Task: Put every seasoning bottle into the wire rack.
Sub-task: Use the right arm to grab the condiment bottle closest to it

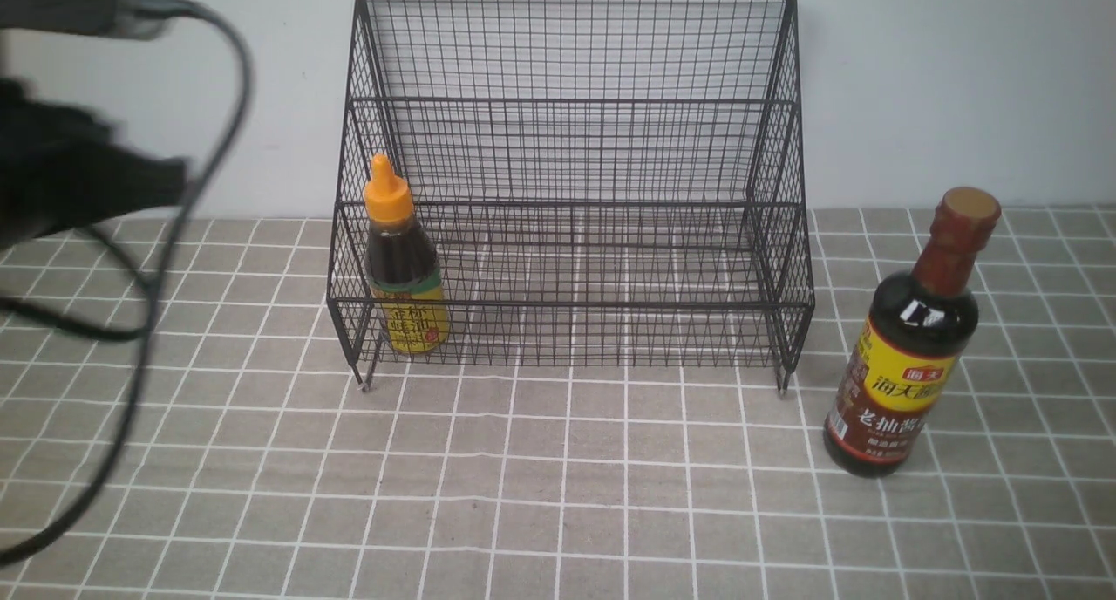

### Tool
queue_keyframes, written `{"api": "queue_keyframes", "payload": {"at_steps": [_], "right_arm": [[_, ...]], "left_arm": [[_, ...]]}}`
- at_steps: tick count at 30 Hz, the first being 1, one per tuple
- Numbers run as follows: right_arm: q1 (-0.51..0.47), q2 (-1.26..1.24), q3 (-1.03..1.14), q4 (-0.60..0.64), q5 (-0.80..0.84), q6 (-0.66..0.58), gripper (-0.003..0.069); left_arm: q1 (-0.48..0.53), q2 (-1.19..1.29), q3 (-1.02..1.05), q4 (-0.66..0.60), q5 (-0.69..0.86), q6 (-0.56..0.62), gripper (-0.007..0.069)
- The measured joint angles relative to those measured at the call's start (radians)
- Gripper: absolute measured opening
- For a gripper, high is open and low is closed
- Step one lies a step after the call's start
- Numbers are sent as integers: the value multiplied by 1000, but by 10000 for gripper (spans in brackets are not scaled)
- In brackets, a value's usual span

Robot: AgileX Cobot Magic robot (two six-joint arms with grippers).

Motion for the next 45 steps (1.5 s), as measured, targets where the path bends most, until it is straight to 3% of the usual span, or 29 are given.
{"api": "queue_keyframes", "payload": {"at_steps": [2,5,6,12,28,33,37,40,45], "right_arm": [[0,0,0,0,0,0,-15],[0,0,0,0,0,0,-15],[0,0,0,0,0,0,-15],[0,0,0,0,0,0,-15],[0,0,0,0,0,0,-15],[0,0,0,0,0,0,-15],[0,0,0,0,0,0,-15],[0,0,0,0,-1,0,-15],[0,0,0,0,-3,0,-15]], "left_arm": [[-26,-72,0,-61,185,29,-4],[-52,-135,0,-140,316,80,-7],[-70,-202,0,-236,414,131,-7],[-94,-426,0,-480,506,201,-7],[-94,-745,-2,-488,524,233,-7],[-56,-831,119,-536,361,380,-7],[36,-918,283,-628,194,518,-7],[144,-1023,521,-725,22,655,-7],[200,-1071,792,-760,-86,700,-7]]}}
